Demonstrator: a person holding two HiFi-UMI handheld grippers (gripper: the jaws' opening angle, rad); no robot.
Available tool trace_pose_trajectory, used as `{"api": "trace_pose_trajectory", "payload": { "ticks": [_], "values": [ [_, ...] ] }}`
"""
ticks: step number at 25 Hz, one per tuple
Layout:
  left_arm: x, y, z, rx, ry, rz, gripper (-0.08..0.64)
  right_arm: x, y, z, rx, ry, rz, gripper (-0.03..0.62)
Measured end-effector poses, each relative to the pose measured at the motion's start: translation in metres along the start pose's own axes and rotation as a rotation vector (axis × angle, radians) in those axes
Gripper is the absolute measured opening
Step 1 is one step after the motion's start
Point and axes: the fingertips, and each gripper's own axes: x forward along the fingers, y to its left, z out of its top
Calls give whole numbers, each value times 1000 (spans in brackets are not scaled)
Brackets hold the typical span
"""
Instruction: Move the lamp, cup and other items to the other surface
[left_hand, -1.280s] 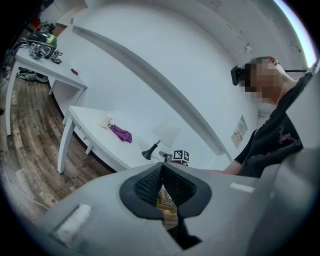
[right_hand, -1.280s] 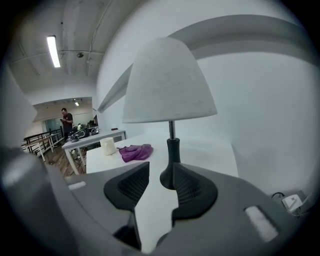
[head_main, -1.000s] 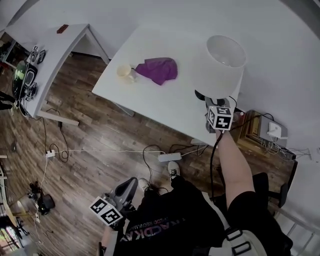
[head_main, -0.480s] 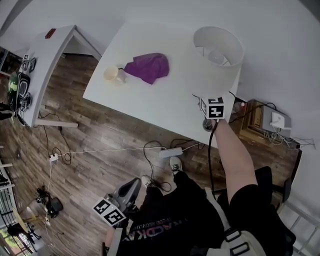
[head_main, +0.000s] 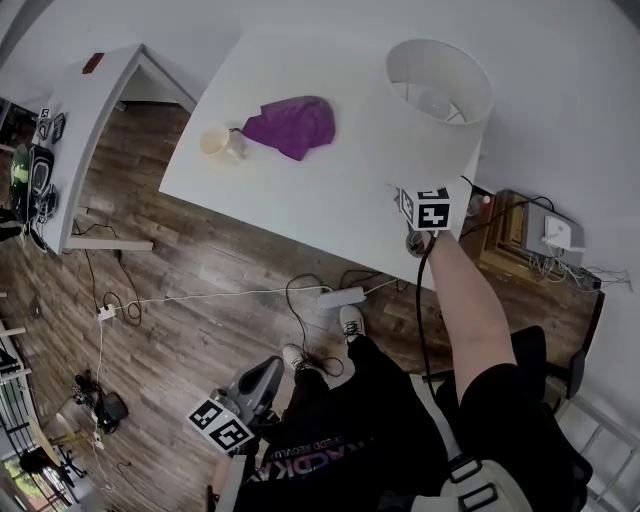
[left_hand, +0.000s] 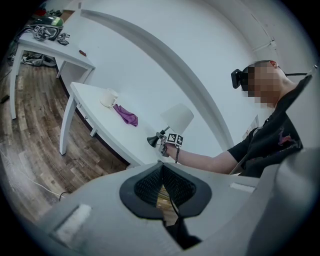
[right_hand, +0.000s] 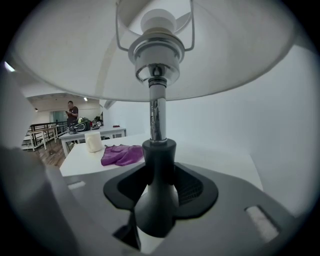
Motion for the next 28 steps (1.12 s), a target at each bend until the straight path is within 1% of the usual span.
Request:
{"api": "trace_pose_trajectory", "payload": {
  "ticks": [6,11,16,21,28],
  "values": [
    [-11,6,-2,-8,9,-9,3,-2,-2,1,17,4,-50,158],
    [-29,16,3,-6,1,6,3,-13,-7,4,34,-11,-101,158],
    [-42,23,3,-18,-5,16,3,-17,-5,4,53,-30,-107,158],
    [-46,26,4,-14,2,4,3,-24,-1,15,57,-66,-124,158],
    [-47,26,6,1,9,-26,3,-38,1,17,82,-81,-140,158]
  ]
}}
